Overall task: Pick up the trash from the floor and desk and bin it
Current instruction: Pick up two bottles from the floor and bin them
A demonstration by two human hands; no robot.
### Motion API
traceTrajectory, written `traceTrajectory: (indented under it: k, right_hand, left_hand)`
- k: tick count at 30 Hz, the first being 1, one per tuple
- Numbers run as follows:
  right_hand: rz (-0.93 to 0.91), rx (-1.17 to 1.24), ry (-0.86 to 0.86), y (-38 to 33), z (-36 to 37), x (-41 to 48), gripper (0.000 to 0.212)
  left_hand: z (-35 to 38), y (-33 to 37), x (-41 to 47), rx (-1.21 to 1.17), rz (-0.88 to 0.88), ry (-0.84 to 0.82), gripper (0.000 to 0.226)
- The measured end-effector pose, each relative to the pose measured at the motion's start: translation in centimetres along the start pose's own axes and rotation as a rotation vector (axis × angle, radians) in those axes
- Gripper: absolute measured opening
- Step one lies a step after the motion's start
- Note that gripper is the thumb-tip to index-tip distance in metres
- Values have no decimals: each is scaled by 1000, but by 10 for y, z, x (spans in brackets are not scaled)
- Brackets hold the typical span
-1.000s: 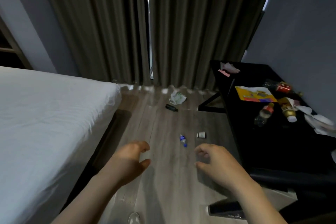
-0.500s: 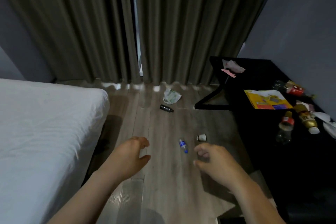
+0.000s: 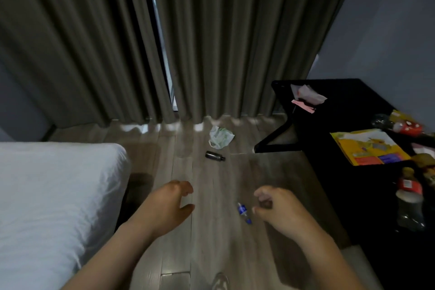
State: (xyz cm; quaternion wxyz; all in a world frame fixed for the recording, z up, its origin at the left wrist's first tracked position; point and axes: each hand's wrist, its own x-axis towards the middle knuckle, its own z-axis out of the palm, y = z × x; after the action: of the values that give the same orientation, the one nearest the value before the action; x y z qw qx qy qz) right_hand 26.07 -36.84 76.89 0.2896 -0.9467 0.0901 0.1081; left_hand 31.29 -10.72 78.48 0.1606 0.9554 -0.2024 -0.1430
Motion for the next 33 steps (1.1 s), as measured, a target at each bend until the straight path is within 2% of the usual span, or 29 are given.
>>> traceTrajectory:
  k: [9,13,18,24,28,33]
  right_hand:
    - [49,18,10,10,-37,115,35]
    - [81,56,3,15,-41,143,28]
    - [172,81,2,16,-39,186,29]
    - [283,41,-8,-1,-27,248,30]
    - [204,12,63,-25,-19,289,31]
    - [459,135,81,-35,6,323,37]
  left_hand:
    - [-24,-1,125,6,17,-28,38]
    - [-25,-7,167,-5,46,-66,38]
    - [-34,-26,231,-24,94,-156,44]
    - [-55,-65,317,24,187,-225,40]
    - [-74,-99,370,45,237,-277,41]
    - [-81,-126,427,55,307,-370,42]
